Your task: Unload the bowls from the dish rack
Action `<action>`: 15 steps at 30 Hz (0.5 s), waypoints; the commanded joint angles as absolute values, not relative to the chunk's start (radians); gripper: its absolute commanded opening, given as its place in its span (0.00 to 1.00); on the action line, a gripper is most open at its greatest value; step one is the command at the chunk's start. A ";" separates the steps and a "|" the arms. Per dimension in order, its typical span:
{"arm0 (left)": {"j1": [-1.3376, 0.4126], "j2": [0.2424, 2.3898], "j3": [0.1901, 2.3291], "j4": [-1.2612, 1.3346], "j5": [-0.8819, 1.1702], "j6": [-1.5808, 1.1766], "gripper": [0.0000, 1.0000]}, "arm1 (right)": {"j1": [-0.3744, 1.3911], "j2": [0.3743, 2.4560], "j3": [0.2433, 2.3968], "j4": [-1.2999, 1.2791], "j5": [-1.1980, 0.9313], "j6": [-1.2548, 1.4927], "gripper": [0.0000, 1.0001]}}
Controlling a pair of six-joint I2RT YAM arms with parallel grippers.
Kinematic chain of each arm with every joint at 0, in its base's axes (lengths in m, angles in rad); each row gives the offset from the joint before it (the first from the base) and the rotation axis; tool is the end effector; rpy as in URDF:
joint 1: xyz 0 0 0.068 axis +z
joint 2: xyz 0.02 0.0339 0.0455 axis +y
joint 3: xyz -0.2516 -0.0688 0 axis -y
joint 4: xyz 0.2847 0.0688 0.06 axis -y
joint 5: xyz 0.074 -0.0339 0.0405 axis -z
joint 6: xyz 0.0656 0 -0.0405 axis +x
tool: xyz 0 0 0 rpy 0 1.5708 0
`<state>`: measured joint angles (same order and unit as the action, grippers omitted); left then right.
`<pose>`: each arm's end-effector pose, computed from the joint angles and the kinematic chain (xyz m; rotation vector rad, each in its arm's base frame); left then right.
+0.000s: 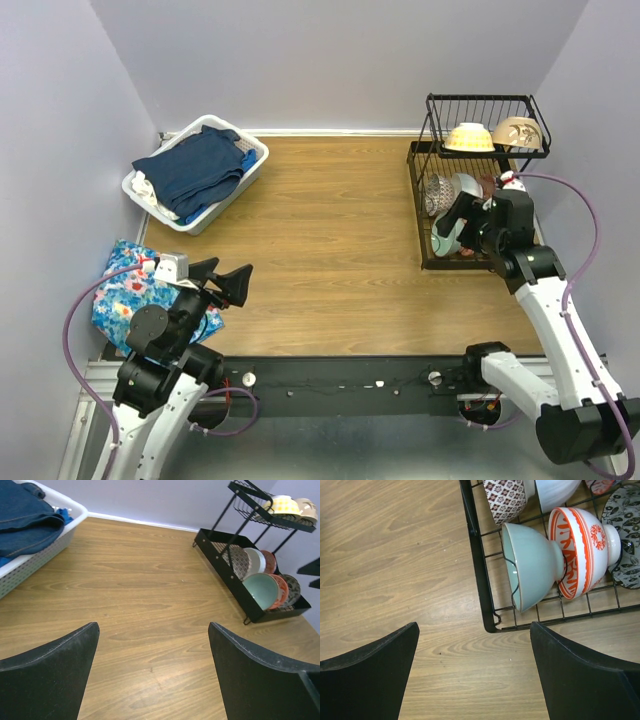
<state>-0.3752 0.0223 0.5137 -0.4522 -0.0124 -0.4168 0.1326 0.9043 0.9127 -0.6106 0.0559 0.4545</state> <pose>0.1219 -0.0471 0.3118 -0.0426 1.5636 -0.6185 0.2618 0.0312 0.2946 0.3818 2.1514 0.2741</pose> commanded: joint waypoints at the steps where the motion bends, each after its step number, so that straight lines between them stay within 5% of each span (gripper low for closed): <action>1: -0.461 0.003 0.506 -0.460 -0.074 -0.428 0.99 | 0.138 0.968 0.988 -0.641 0.156 0.482 1.00; 15: -0.512 -0.009 0.511 -0.472 -0.117 -0.428 0.99 | -0.029 1.189 1.126 -0.718 0.334 0.377 1.00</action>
